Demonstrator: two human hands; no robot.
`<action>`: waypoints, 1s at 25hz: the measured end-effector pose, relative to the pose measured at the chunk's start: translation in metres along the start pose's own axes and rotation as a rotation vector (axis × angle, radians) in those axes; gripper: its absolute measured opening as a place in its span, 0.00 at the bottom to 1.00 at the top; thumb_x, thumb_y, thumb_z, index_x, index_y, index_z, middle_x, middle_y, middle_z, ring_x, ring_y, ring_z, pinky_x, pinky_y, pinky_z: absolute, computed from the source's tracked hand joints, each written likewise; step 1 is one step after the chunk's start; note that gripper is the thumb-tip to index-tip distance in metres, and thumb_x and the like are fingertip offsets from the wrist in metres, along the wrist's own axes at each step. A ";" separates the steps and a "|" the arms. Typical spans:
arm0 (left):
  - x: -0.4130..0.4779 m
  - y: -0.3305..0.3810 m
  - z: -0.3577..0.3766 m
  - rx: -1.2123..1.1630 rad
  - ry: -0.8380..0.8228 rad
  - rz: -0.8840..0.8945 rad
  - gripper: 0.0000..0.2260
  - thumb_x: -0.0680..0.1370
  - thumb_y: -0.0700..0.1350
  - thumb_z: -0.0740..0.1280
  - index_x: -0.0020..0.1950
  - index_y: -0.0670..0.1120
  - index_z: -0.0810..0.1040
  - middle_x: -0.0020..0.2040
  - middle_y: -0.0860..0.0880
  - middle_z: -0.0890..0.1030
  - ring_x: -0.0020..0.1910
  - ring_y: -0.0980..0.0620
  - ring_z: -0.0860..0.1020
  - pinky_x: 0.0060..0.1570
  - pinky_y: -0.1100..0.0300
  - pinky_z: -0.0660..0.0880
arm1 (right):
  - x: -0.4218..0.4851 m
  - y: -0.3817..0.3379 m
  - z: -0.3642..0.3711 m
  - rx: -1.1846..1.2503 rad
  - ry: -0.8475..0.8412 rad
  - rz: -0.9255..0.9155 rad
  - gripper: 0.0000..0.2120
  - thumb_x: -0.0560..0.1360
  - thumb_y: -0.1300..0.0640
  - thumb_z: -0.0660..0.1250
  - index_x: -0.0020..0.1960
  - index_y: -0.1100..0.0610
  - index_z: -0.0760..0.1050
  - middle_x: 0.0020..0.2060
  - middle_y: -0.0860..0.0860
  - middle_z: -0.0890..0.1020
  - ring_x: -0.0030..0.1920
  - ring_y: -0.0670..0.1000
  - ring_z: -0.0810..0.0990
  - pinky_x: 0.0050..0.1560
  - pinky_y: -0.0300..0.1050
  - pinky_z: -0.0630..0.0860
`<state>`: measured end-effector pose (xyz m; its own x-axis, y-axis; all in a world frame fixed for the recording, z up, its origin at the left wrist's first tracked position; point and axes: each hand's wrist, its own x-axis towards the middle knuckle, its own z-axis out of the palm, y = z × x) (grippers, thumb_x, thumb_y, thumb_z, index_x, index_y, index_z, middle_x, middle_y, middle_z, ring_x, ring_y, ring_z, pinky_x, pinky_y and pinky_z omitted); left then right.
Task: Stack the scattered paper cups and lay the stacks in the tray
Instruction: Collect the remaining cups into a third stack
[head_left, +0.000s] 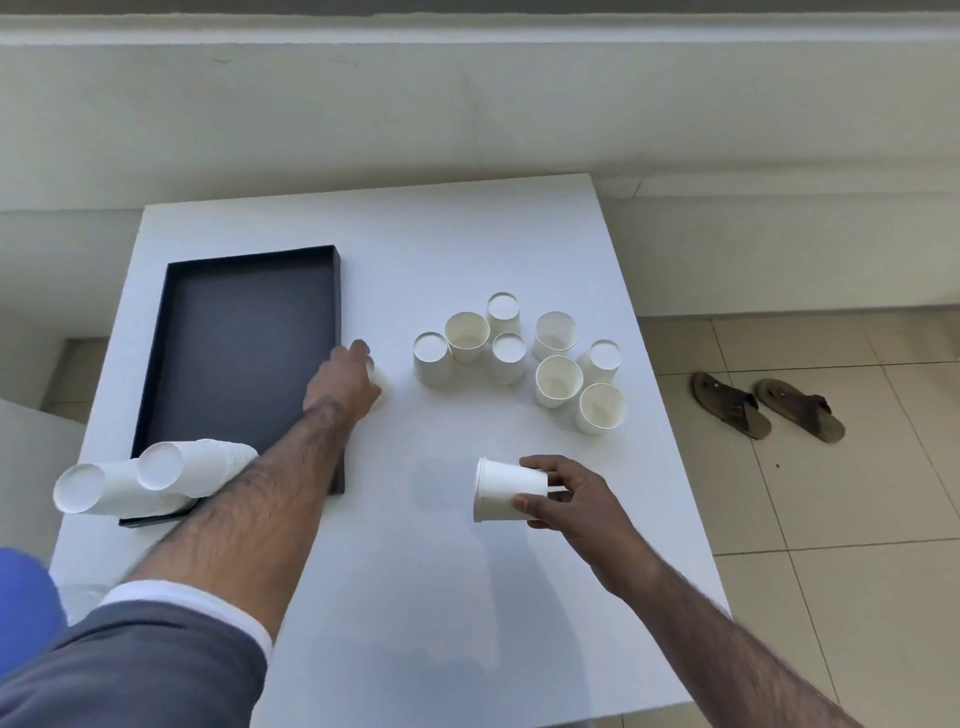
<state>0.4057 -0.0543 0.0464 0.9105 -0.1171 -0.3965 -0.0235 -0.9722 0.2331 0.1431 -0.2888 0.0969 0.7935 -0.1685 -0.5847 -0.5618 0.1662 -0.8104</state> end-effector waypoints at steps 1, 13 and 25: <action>-0.002 0.000 -0.001 -0.039 -0.011 -0.044 0.22 0.77 0.45 0.73 0.67 0.45 0.70 0.64 0.42 0.74 0.59 0.38 0.78 0.53 0.45 0.79 | -0.002 0.003 -0.001 -0.002 0.001 0.008 0.19 0.73 0.61 0.78 0.61 0.49 0.81 0.56 0.55 0.82 0.55 0.58 0.84 0.54 0.49 0.84; -0.166 0.001 -0.016 -1.031 -0.506 0.048 0.39 0.72 0.52 0.76 0.77 0.68 0.62 0.62 0.48 0.83 0.60 0.47 0.82 0.65 0.50 0.75 | 0.000 -0.024 0.031 0.222 -0.072 -0.055 0.17 0.75 0.64 0.75 0.63 0.54 0.80 0.56 0.58 0.81 0.52 0.55 0.84 0.59 0.56 0.83; -0.185 0.005 -0.023 -1.269 -0.284 0.042 0.19 0.84 0.55 0.62 0.69 0.44 0.78 0.64 0.42 0.83 0.59 0.44 0.84 0.62 0.49 0.80 | -0.018 -0.027 0.025 0.289 -0.079 -0.067 0.17 0.76 0.66 0.73 0.64 0.57 0.79 0.61 0.64 0.80 0.52 0.56 0.85 0.60 0.55 0.82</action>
<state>0.2466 -0.0328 0.1412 0.7961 -0.3335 -0.5050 0.4969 -0.1161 0.8600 0.1503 -0.2658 0.1302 0.8489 -0.1143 -0.5161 -0.4265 0.4286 -0.7965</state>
